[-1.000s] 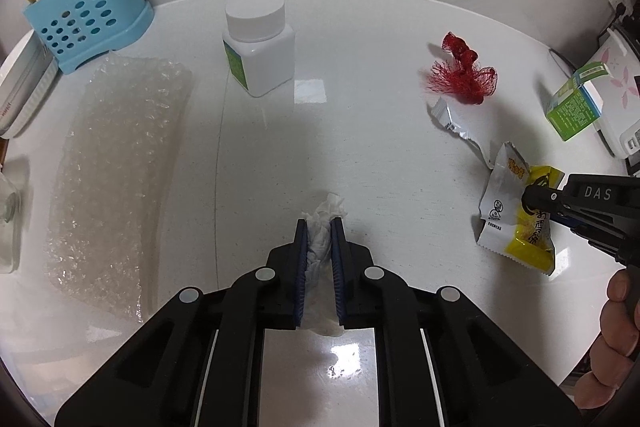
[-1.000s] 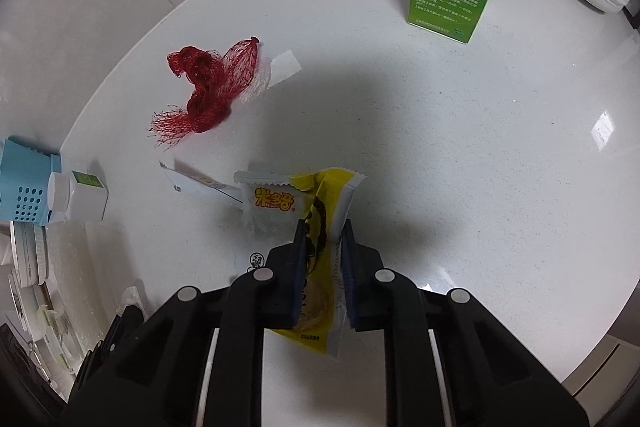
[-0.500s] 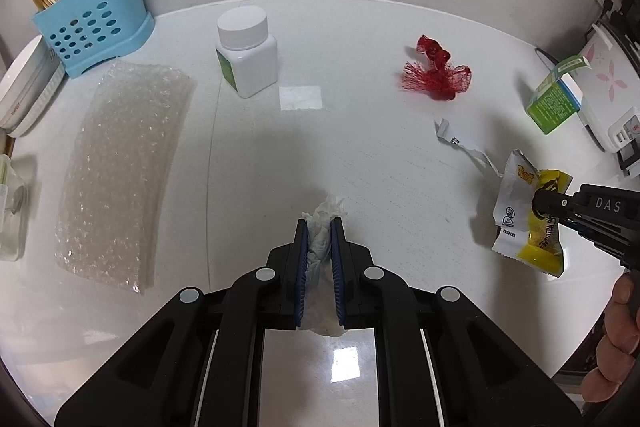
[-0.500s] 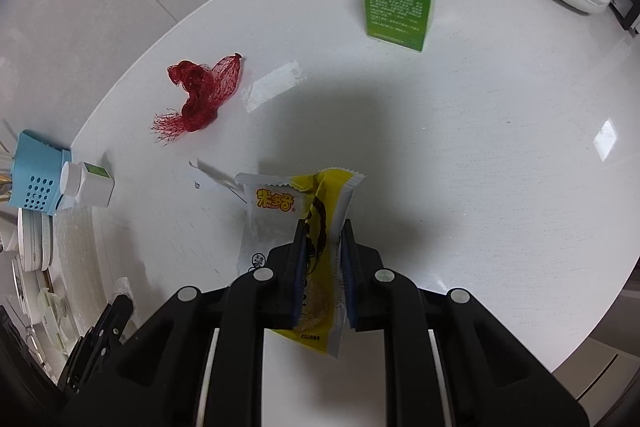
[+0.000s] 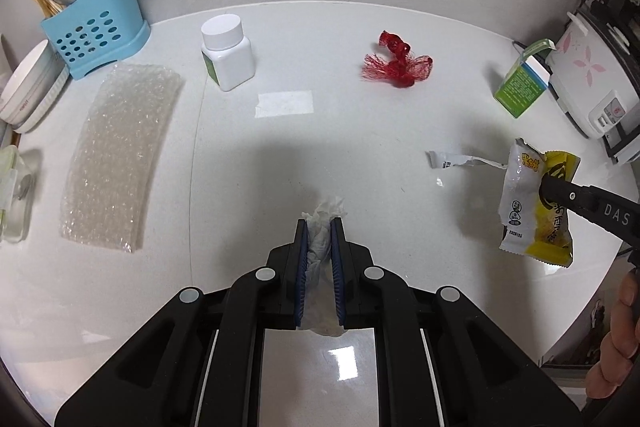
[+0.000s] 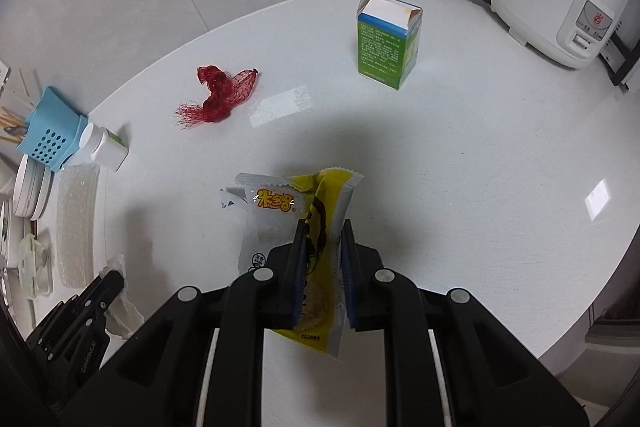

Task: Collect trash
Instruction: 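Lift the tissue and yellow snack bag and carry them over the wastebasket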

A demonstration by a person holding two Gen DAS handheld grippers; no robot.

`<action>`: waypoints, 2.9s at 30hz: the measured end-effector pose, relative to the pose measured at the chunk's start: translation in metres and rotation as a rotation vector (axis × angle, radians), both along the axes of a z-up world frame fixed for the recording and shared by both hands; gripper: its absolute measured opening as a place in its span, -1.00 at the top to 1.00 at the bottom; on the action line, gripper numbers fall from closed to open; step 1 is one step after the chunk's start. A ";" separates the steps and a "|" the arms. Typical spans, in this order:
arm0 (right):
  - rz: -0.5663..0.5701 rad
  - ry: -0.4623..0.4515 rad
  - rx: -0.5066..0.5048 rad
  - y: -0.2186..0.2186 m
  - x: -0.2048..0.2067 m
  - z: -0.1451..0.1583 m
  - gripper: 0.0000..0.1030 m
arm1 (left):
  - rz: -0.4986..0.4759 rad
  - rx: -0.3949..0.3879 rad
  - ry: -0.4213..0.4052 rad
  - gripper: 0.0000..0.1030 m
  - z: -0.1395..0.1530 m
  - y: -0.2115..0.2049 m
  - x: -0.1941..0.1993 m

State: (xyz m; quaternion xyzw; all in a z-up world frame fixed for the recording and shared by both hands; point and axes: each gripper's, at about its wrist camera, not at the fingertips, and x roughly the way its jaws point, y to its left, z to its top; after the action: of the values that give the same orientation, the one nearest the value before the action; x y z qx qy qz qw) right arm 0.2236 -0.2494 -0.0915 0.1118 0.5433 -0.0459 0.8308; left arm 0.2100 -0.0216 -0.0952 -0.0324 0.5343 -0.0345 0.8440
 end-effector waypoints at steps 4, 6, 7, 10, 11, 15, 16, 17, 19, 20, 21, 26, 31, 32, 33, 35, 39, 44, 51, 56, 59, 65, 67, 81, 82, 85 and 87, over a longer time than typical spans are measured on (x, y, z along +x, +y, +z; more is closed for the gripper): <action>0.015 -0.008 -0.005 -0.011 -0.013 0.003 0.72 | 0.003 0.002 -0.002 0.80 0.002 -0.005 -0.011; 0.021 -0.014 -0.007 -0.014 -0.019 0.004 0.72 | 0.006 0.001 -0.004 0.80 0.003 -0.007 -0.017; 0.025 -0.016 -0.006 -0.016 -0.022 0.005 0.72 | 0.008 0.001 -0.005 0.80 0.004 -0.008 -0.020; 0.038 -0.027 -0.009 -0.020 -0.030 0.008 0.72 | 0.012 -0.001 -0.009 0.80 0.006 -0.011 -0.029; 0.043 -0.031 -0.008 -0.021 -0.032 0.009 0.72 | 0.013 -0.002 -0.010 0.80 0.007 -0.012 -0.032; 0.060 -0.045 -0.012 -0.026 -0.044 0.013 0.72 | 0.015 -0.004 -0.015 0.80 0.010 -0.016 -0.044; 0.065 -0.049 -0.013 -0.026 -0.047 0.014 0.72 | 0.016 -0.004 -0.017 0.80 0.012 -0.017 -0.048; 0.068 -0.051 -0.014 -0.027 -0.050 0.015 0.72 | 0.016 -0.004 -0.019 0.80 0.013 -0.017 -0.051; 0.076 -0.057 -0.013 -0.029 -0.057 0.016 0.72 | 0.019 -0.003 -0.024 0.80 0.015 -0.019 -0.058; 0.079 -0.059 -0.012 -0.030 -0.059 0.017 0.72 | 0.021 -0.003 -0.026 0.80 0.016 -0.019 -0.062; 0.081 -0.061 -0.012 -0.031 -0.062 0.018 0.72 | 0.023 -0.003 -0.028 0.80 0.017 -0.020 -0.065; 0.098 -0.073 -0.015 -0.035 -0.077 0.021 0.72 | 0.027 -0.003 -0.039 0.80 0.022 -0.023 -0.082; 0.118 -0.088 -0.023 -0.035 -0.095 0.023 0.72 | 0.031 -0.007 -0.045 0.80 0.025 -0.027 -0.101; 0.122 -0.091 -0.023 -0.036 -0.099 0.024 0.72 | 0.031 -0.007 -0.047 0.80 0.026 -0.028 -0.105; 0.127 -0.094 -0.023 -0.036 -0.103 0.024 0.72 | 0.032 -0.009 -0.048 0.80 0.026 -0.030 -0.109; 0.137 -0.101 -0.024 -0.036 -0.111 0.025 0.72 | 0.032 -0.013 -0.049 0.80 0.027 -0.032 -0.117; 0.155 -0.114 -0.028 -0.037 -0.129 0.027 0.72 | 0.032 -0.017 -0.056 0.80 0.030 -0.037 -0.135; 0.178 -0.126 -0.038 -0.038 -0.150 0.026 0.72 | 0.025 -0.022 -0.061 0.80 0.031 -0.043 -0.156; 0.201 -0.132 -0.038 -0.040 -0.180 0.020 0.72 | 0.022 -0.025 -0.055 0.80 0.022 -0.050 -0.182; 0.222 -0.137 -0.040 -0.040 -0.200 0.016 0.72 | 0.017 -0.031 -0.051 0.80 0.017 -0.055 -0.199; 0.232 -0.142 -0.038 -0.041 -0.212 0.016 0.72 | 0.012 -0.033 -0.053 0.80 0.015 -0.058 -0.209; 0.253 -0.152 -0.026 -0.042 -0.238 0.014 0.72 | -0.010 -0.037 -0.062 0.80 0.014 -0.063 -0.229; 0.260 -0.153 -0.016 -0.042 -0.245 0.012 0.72 | -0.016 -0.039 -0.064 0.80 0.012 -0.064 -0.236; 0.308 -0.121 0.023 -0.042 -0.286 -0.017 0.72 | -0.056 -0.066 -0.074 0.80 -0.012 -0.067 -0.268; 0.308 -0.114 0.025 -0.041 -0.288 -0.021 0.72 | -0.056 -0.071 -0.072 0.80 -0.015 -0.067 -0.270; 0.318 -0.101 0.029 -0.039 -0.295 -0.031 0.72 | -0.066 -0.083 -0.068 0.80 -0.025 -0.068 -0.276; 0.324 -0.095 0.033 -0.037 -0.297 -0.037 0.72 | -0.077 -0.086 -0.065 0.80 -0.033 -0.070 -0.281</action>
State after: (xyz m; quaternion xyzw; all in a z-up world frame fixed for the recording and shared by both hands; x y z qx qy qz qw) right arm -0.0737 -0.2866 -0.1280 0.0386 0.5152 0.1028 0.8500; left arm -0.0707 -0.0920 -0.1286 -0.0470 0.5054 -0.0907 0.8568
